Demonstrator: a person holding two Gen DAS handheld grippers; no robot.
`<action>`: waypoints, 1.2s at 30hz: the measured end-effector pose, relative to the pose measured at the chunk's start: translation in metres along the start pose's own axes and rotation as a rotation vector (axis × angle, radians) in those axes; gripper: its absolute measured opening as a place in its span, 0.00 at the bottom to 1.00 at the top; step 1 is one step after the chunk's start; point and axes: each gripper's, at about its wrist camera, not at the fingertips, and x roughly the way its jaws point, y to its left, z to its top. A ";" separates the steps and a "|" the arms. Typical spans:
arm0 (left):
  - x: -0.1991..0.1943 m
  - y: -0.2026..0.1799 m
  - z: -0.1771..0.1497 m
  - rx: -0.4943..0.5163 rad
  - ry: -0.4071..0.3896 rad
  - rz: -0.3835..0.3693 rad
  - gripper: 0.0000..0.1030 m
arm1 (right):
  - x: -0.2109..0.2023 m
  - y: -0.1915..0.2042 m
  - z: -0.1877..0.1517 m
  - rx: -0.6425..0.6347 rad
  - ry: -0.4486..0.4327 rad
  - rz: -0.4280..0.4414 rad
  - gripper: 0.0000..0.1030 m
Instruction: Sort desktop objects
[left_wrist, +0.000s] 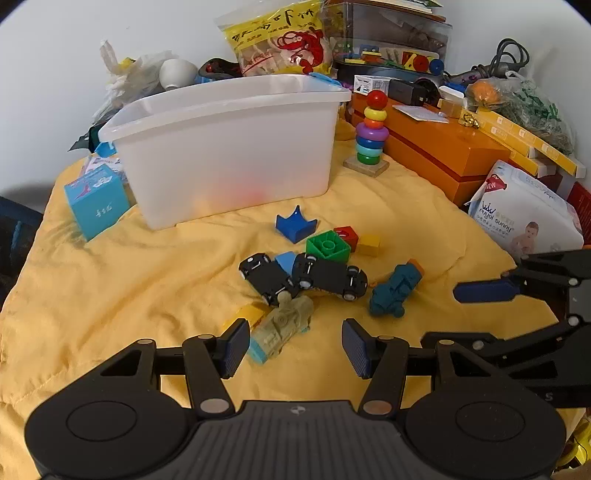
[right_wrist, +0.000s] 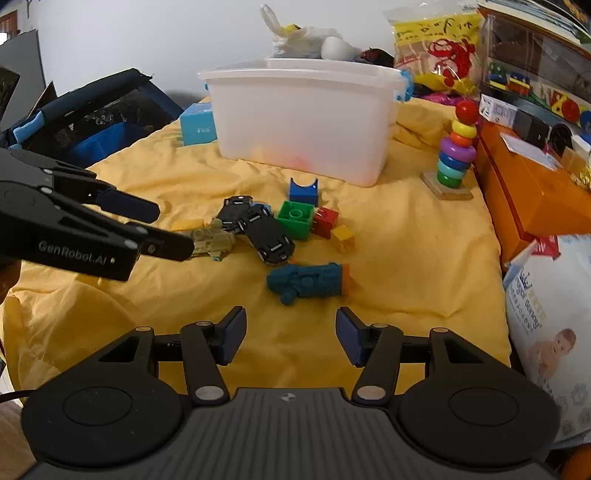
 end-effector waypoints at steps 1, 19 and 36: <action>0.002 0.000 0.001 0.004 0.000 0.003 0.57 | 0.000 -0.001 -0.001 0.004 0.003 -0.001 0.55; 0.016 0.028 0.016 -0.155 0.047 -0.018 0.57 | 0.035 0.024 0.032 -0.226 -0.072 0.000 0.54; 0.052 0.029 0.052 -0.122 0.123 -0.044 0.57 | 0.084 0.023 0.044 -0.340 0.002 0.002 0.21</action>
